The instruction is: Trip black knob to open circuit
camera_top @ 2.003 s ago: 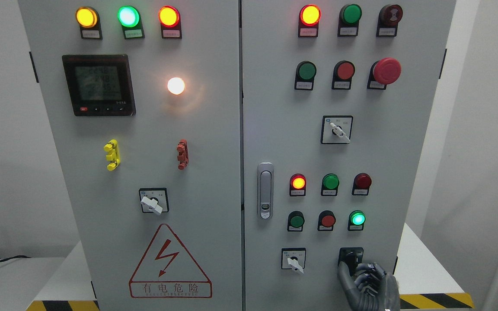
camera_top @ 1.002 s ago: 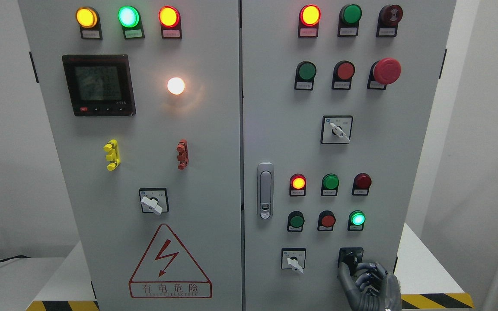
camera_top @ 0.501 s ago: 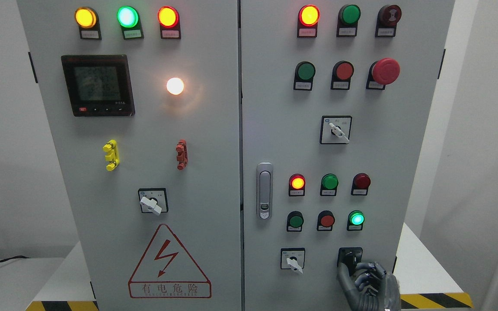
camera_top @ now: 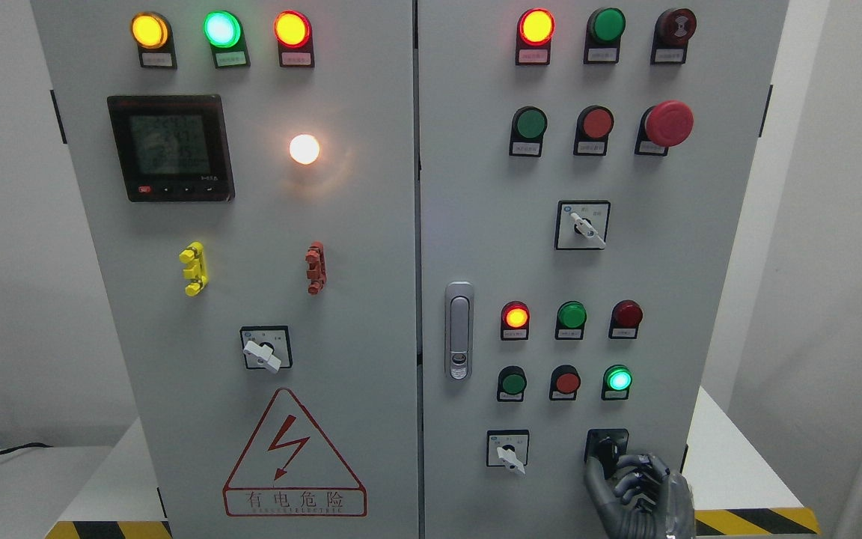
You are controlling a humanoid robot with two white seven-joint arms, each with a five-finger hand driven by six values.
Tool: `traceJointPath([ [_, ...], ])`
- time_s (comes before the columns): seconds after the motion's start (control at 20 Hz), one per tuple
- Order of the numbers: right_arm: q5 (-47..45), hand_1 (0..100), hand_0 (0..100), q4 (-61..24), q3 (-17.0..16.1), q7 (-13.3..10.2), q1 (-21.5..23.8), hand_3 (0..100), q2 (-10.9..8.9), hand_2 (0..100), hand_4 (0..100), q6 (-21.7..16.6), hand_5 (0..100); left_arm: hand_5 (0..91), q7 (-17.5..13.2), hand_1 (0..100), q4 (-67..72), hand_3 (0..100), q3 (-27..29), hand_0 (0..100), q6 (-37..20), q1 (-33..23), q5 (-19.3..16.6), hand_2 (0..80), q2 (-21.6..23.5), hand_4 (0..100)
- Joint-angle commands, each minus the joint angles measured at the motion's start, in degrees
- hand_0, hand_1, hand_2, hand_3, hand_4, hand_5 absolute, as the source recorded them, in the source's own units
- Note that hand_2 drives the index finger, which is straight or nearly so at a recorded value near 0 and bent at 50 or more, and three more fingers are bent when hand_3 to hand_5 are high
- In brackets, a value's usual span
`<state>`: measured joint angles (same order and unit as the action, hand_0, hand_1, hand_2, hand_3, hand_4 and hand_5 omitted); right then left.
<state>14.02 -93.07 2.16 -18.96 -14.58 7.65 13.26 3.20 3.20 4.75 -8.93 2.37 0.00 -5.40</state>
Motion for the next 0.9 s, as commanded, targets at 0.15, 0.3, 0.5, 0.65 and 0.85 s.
traceJointPath([
  [0.15, 2.7, 77, 28, 0.2, -0.1, -0.1, 0.2, 84, 0.0, 55, 87, -0.5, 97, 0.0, 0.0, 39, 0.0, 0, 0.0, 12, 0.0, 0.0, -1.8, 0.0, 0.0, 0],
  [0.3, 3.1, 77, 28, 0.2, -0.1, -0.1, 0.2, 84, 0.0, 55, 87, -0.8, 97, 0.0, 0.0, 39, 0.0, 0, 0.0, 12, 0.0, 0.0, -1.8, 0.0, 0.0, 0],
  [0.5, 4.6, 77, 28, 0.3, -0.1, -0.1, 0.3, 84, 0.0, 55, 87, -0.8, 97, 0.0, 0.0, 39, 0.0, 0, 0.0, 12, 0.0, 0.0, -1.8, 0.0, 0.0, 0],
  [0.65, 4.7, 77, 28, 0.3, -0.1, -0.1, 0.3, 84, 0.0, 55, 86, -0.9, 97, 0.0, 0.0, 39, 0.0, 0, 0.0, 12, 0.0, 0.0, -1.8, 0.0, 0.0, 0],
  [0.85, 5.1, 77, 28, 0.3, -0.1, -0.2, 0.3, 83, 0.0, 55, 86, -0.9, 97, 0.0, 0.0, 39, 0.0, 0, 0.0, 12, 0.0, 0.0, -1.8, 0.0, 0.0, 0],
])
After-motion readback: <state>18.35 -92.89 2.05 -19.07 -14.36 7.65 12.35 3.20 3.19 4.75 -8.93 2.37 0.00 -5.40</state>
